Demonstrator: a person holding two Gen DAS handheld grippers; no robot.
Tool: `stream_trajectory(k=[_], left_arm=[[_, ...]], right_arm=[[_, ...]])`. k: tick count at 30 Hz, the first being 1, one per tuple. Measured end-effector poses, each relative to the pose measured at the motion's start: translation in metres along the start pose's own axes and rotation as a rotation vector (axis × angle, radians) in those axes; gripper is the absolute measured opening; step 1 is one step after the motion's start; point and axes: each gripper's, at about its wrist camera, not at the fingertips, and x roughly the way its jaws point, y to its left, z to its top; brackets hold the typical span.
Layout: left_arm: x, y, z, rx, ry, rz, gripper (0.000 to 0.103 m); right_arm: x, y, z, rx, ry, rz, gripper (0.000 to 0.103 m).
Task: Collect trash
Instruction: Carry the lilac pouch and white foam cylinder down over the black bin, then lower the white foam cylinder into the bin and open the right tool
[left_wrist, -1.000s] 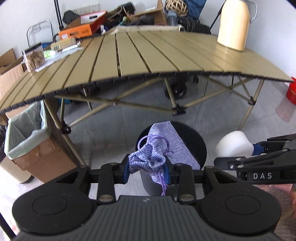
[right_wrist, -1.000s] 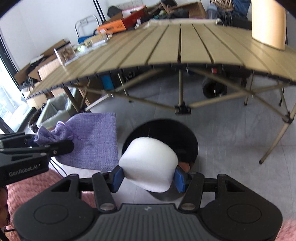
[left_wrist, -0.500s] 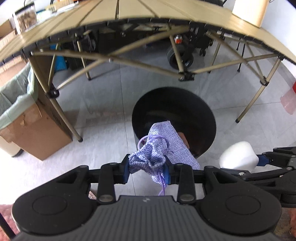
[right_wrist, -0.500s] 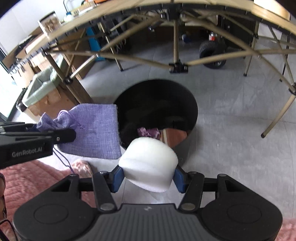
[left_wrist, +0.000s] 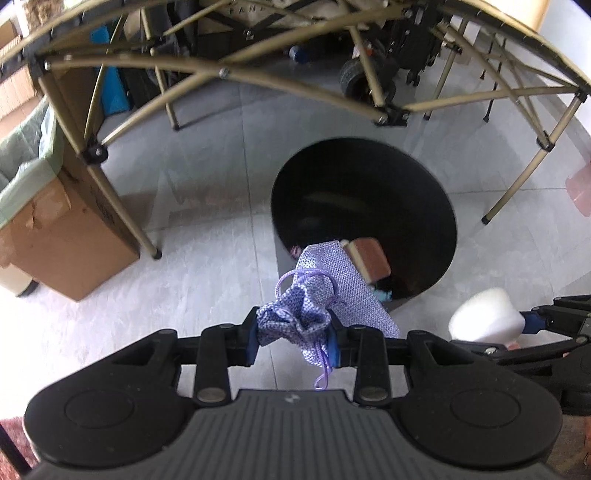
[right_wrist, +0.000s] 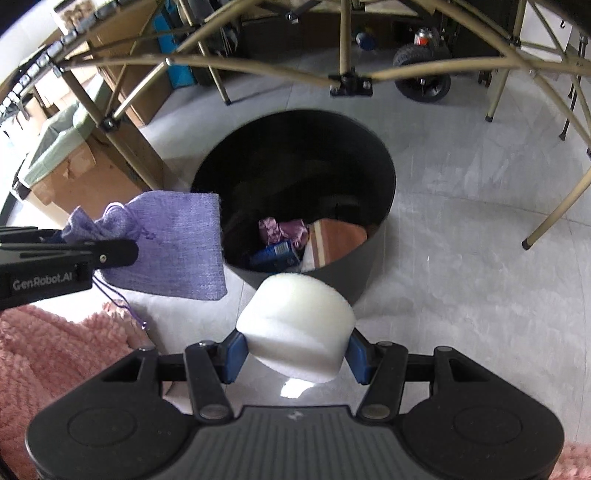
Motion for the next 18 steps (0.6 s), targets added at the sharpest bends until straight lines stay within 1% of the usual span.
stream_trajectory(k=[5,8,14,18], left_arm=[[0.002,0.005,0.002,-0.023,0.004,-0.017,0.035],[0.003,0.009,0.004,-0.043,-0.002,-0.024,0.035],[-0.001,0.025,0.011,-0.094,-0.034,-0.001,0.035],[-0.001,0.041,0.017,-0.134,-0.050,0.017,0.035]], right_arm=[[0.006,0.001,0.002,-0.002,0.007,0.004,0.054],[0.003,0.000,0.006,-0.002,-0.015,0.011,0.054],[0.000,0.009,0.025,-0.034,-0.064,0.006,0.054],[0.007,0.013,0.044,-0.049,-0.073,-0.004,0.054]])
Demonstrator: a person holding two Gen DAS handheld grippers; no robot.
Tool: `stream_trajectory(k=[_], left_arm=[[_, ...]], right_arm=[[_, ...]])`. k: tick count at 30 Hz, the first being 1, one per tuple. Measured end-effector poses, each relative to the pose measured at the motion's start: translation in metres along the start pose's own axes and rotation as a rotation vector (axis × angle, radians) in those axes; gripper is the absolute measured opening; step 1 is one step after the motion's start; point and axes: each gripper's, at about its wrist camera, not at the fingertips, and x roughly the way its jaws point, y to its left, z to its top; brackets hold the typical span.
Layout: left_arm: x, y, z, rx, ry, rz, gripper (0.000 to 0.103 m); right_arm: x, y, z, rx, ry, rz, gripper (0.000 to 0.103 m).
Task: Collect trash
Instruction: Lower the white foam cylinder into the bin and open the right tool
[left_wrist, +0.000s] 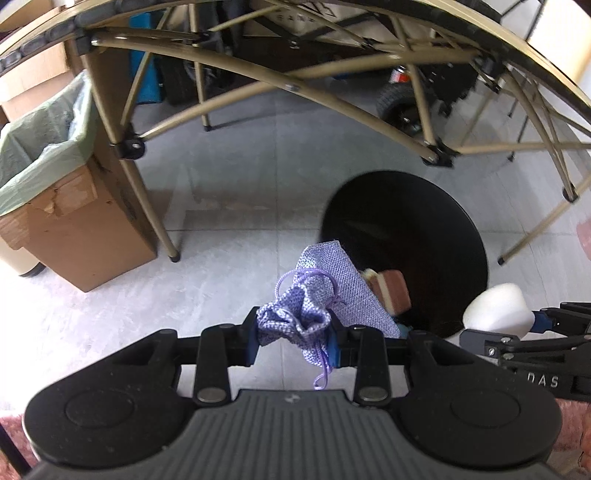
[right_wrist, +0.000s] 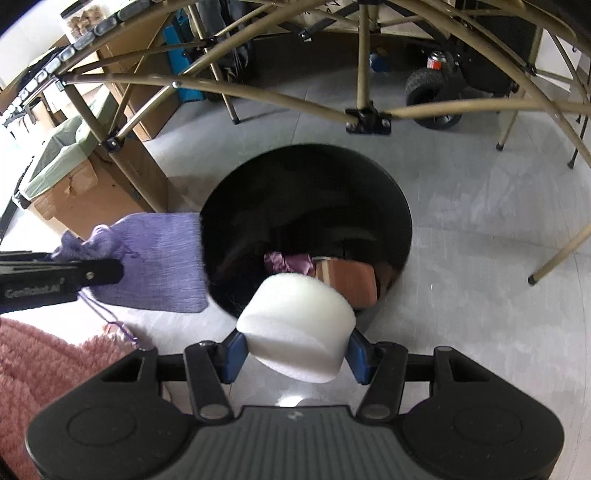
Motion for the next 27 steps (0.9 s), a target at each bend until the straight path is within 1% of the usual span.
stream_trajectory(k=[9,15,18,20,21,22,23,24,27], left_arm=[[0.003,0.016,0.009,-0.034,-0.013,0.014,0.035],[0.006,0.025,0.013,-0.054,-0.020,0.029,0.035],[0.009,0.027,0.014,-0.060,-0.016,0.034,0.035],[0.011,0.027,0.015,-0.062,-0.013,0.034,0.035],[0.011,0.027,0.015,-0.062,-0.012,0.035,0.035],[0.012,0.028,0.015,-0.063,-0.010,0.035,0.035],[0.013,0.028,0.015,-0.064,-0.009,0.034,0.035],[0.013,0.028,0.015,-0.064,-0.008,0.034,0.035],[0.013,0.027,0.014,-0.064,-0.008,0.033,0.035]], right_arm=[[0.029,0.002,0.037,0.005,0.006,-0.013,0.055],[0.049,0.002,0.050,0.013,-0.011,-0.015,0.057],[0.057,0.001,0.054,0.031,-0.008,-0.001,0.057],[0.059,0.000,0.056,0.031,-0.013,0.009,0.066],[0.060,0.000,0.056,0.028,-0.018,0.009,0.076],[0.060,0.001,0.056,0.024,-0.022,0.005,0.091],[0.061,0.002,0.056,0.018,-0.025,0.000,0.097],[0.061,0.002,0.056,0.015,-0.027,-0.006,0.101],[0.061,0.000,0.055,0.027,-0.020,-0.010,0.103]])
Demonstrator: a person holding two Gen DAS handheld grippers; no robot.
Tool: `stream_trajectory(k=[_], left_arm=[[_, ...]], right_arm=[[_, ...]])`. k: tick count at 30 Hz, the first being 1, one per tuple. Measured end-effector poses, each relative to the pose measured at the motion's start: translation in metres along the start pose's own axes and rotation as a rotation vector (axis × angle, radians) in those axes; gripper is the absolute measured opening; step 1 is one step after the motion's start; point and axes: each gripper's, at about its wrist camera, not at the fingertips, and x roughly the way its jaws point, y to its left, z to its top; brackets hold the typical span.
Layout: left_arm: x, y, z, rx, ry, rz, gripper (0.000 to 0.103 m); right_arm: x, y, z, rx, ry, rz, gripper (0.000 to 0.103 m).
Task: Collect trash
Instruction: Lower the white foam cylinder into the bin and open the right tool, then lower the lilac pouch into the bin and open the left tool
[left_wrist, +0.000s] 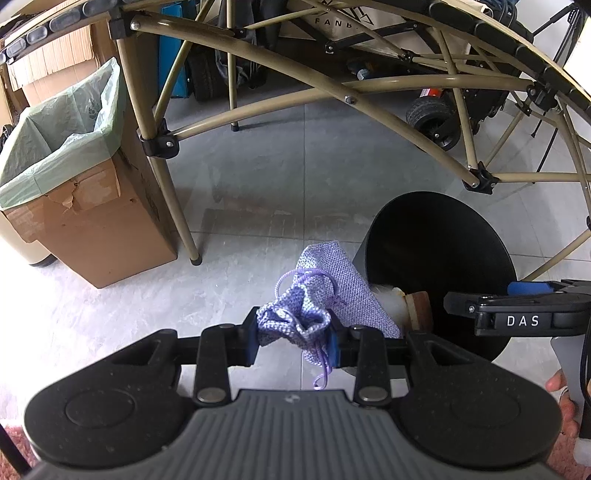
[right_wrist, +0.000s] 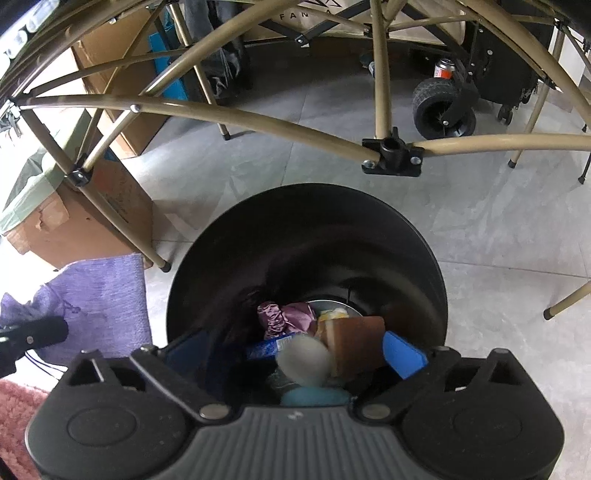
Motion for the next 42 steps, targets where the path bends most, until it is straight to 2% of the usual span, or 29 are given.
stream_trajectory(k=[5,17,31,42], left_arm=[[-0.002,0.000,0.000,0.002,-0.007,-0.003,0.035],[-0.011,-0.014,0.002,0.034,-0.036,-0.024,0.035],[-0.020,-0.076,-0.003,0.148,-0.041,-0.065,0.035],[0.009,-0.129,0.007,0.203,-0.007,-0.067,0.035]], right_arm=[[0.001,-0.002,-0.001,0.011,0.022,0.000,0.103],[-0.017,-0.007,-0.003,0.011,-0.002,0.002,0.103],[-0.080,-0.059,0.001,0.121,-0.096,-0.087,0.103],[-0.119,-0.108,-0.003,0.225,-0.180,-0.137,0.103]])
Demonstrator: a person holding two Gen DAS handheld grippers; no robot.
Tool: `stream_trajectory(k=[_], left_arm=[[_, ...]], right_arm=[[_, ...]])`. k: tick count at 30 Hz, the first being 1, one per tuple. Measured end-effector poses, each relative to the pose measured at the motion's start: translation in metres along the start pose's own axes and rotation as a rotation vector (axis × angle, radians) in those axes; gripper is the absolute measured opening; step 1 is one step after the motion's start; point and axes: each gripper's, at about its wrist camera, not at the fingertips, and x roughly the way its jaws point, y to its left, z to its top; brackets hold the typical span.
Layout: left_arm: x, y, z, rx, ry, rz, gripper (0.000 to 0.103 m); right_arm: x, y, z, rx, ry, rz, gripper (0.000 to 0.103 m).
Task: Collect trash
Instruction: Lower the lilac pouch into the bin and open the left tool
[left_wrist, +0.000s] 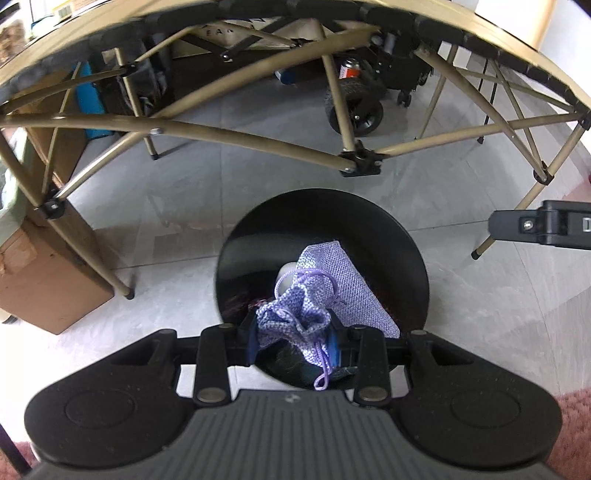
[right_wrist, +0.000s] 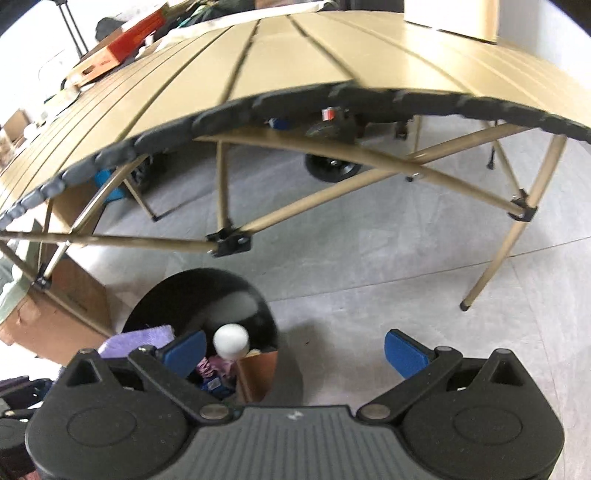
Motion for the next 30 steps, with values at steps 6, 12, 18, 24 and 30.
stream_trajectory(k=[6,12,18,24,30], left_arm=[[0.028,-0.012,0.009,-0.010,0.041,0.007,0.035],[0.050,-0.022,0.017,-0.019,0.070,0.011,0.035],[0.067,-0.031,0.016,-0.020,0.108,0.020,0.035],[0.083,-0.037,0.015,-0.017,0.133,0.043,0.035],[0.093,-0.036,0.014,-0.020,0.143,0.080,0.035]], right_arm=[[0.000,-0.019,0.002,0.044,-0.009,-0.027,0.103],[0.004,-0.019,0.001,0.045,-0.001,-0.043,0.103],[0.015,-0.020,0.000,0.051,0.018,-0.070,0.103],[0.027,-0.031,-0.001,0.084,0.039,-0.097,0.103],[0.035,-0.033,-0.003,0.090,0.059,-0.097,0.103]])
